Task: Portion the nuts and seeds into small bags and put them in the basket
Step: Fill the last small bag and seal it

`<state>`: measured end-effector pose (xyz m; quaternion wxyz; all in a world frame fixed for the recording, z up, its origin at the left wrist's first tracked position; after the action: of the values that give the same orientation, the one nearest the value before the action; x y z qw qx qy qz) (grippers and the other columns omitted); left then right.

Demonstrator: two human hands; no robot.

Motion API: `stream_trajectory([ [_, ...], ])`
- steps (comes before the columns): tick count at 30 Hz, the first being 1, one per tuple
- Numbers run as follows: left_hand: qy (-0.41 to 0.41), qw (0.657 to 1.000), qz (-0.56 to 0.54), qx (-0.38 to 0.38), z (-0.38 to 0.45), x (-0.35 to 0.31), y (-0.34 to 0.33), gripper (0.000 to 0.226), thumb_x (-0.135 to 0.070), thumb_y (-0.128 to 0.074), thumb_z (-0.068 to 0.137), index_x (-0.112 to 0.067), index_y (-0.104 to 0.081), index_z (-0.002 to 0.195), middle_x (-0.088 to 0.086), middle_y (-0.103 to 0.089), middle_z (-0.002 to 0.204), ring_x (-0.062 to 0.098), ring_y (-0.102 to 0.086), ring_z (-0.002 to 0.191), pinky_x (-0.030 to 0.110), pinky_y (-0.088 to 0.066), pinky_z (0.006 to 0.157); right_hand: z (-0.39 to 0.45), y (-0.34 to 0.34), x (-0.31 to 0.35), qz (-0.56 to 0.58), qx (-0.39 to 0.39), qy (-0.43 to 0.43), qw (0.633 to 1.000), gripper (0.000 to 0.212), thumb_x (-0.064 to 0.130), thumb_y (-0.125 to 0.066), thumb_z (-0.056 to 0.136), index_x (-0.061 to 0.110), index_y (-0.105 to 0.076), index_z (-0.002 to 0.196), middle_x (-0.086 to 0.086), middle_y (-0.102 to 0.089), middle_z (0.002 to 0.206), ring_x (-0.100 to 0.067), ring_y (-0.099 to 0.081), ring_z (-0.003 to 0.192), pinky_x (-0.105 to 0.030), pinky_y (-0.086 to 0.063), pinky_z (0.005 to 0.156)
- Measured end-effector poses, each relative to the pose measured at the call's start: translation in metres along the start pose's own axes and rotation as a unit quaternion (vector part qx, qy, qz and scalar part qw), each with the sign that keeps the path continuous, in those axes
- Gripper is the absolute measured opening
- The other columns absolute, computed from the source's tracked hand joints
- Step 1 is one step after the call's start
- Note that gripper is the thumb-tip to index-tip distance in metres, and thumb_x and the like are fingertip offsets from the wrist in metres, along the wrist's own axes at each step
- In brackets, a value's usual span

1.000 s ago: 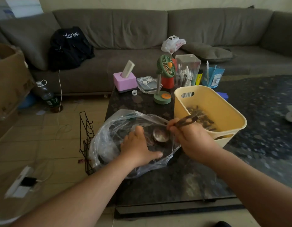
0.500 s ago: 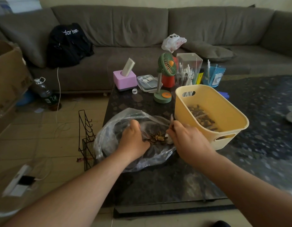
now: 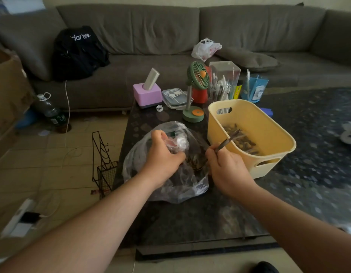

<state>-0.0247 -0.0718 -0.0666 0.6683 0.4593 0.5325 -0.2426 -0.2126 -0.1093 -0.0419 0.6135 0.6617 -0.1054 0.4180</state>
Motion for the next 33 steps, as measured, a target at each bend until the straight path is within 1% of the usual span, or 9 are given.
stream_trajectory([
  [5,-0.021,1.0,-0.008,-0.01,-0.003,0.003,0.005,0.056,-0.003,-0.076,0.087,-0.026,-0.035,0.119,0.004,-0.056,0.108,0.015,-0.063,0.089,0.026,-0.05,0.066,0.0,0.003,-0.002,0.04,0.001,-0.055,0.998,0.034,0.035,-0.039,0.112,0.022,-0.061,0.091,0.0,-0.069,0.083,-0.013,-0.065,0.078,-0.039,-0.054,0.076],
  [7,-0.019,1.0,0.015,-0.015,-0.002,0.004,0.007,0.053,-0.003,-0.074,0.089,-0.024,-0.035,0.118,0.004,-0.055,0.104,0.013,-0.06,0.083,0.019,-0.048,0.058,-0.002,0.005,-0.002,0.055,0.002,-0.079,0.995,0.037,0.034,-0.038,0.112,0.018,-0.063,0.09,-0.002,-0.07,0.084,-0.014,-0.066,0.077,-0.037,-0.055,0.074],
  [9,-0.003,0.998,0.066,-0.008,0.0,0.007,0.008,0.048,-0.005,-0.072,0.09,-0.023,-0.035,0.116,0.003,-0.053,0.102,0.012,-0.058,0.081,0.021,-0.045,0.056,-0.003,0.005,-0.002,0.073,-0.004,-0.09,0.993,0.035,0.034,-0.04,0.112,0.019,-0.064,0.092,-0.001,-0.071,0.085,-0.013,-0.067,0.077,-0.034,-0.055,0.072],
  [14,0.004,0.983,0.182,0.015,0.003,0.018,0.015,0.044,-0.019,-0.076,0.083,-0.03,-0.041,0.107,-0.002,-0.046,0.114,0.016,-0.054,0.096,0.031,-0.043,0.07,-0.003,0.007,0.001,0.128,-0.025,-0.107,0.986,0.034,0.035,-0.043,0.111,0.02,-0.066,0.092,0.001,-0.072,0.083,-0.019,-0.07,0.08,-0.049,-0.06,0.084],
  [18,-0.006,0.977,0.208,0.04,0.006,0.015,0.026,0.055,-0.032,-0.085,0.075,-0.041,-0.047,0.114,-0.004,-0.04,0.126,0.023,-0.049,0.119,0.044,-0.051,0.102,-0.005,0.01,0.008,0.158,-0.024,-0.107,0.981,0.034,0.036,-0.044,0.111,0.019,-0.066,0.092,-0.002,-0.072,0.081,-0.023,-0.071,0.08,-0.05,-0.062,0.081],
  [23,-0.019,0.971,0.197,0.134,0.003,0.017,0.035,0.063,-0.031,-0.091,0.079,-0.044,-0.053,0.128,-0.013,-0.059,0.131,0.012,-0.06,0.119,0.036,-0.056,0.1,-0.006,0.011,0.017,0.16,-0.032,-0.085,0.983,0.032,0.038,-0.044,0.111,0.022,-0.065,0.094,0.0,-0.072,0.081,-0.015,-0.072,0.074,-0.047,-0.063,0.078],
  [28,-0.031,0.947,0.212,0.238,0.005,0.026,0.044,0.087,-0.041,-0.096,0.071,-0.05,-0.046,0.141,-0.018,-0.048,0.152,0.008,-0.049,0.139,0.041,-0.045,0.119,-0.005,0.011,0.02,0.151,-0.03,-0.085,0.984,0.032,0.038,-0.044,0.111,0.022,-0.065,0.094,0.001,-0.071,0.081,-0.012,-0.071,0.073,-0.046,-0.063,0.079],
  [30,-0.042,0.937,0.23,0.261,0.005,0.029,0.047,0.086,-0.037,-0.094,0.073,-0.052,-0.045,0.141,-0.019,-0.047,0.152,0.006,-0.047,0.14,0.039,-0.044,0.119,-0.005,0.011,0.021,0.151,-0.026,-0.087,0.984,0.032,0.038,-0.043,0.111,0.021,-0.065,0.095,0.002,-0.071,0.082,-0.012,-0.071,0.074,-0.045,-0.063,0.079],
  [33,-0.05,0.949,0.197,0.24,0.005,0.027,0.046,0.071,-0.028,-0.092,0.081,-0.05,-0.053,0.136,-0.025,-0.052,0.145,0.001,-0.052,0.134,0.029,-0.049,0.112,-0.004,0.011,0.021,0.149,-0.026,-0.084,0.985,0.031,0.038,-0.042,0.111,0.021,-0.064,0.096,0.002,-0.072,0.082,-0.011,-0.071,0.073,-0.045,-0.063,0.079],
])
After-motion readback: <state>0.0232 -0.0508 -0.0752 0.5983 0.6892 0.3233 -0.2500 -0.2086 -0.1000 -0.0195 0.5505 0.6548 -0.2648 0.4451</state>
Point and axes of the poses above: each hand's wrist, its own z-axis towards the middle knuckle, its own y-axis out of the back of the hand, x = y × z, the point moved 4 cm from there along z, towards the middle knuckle
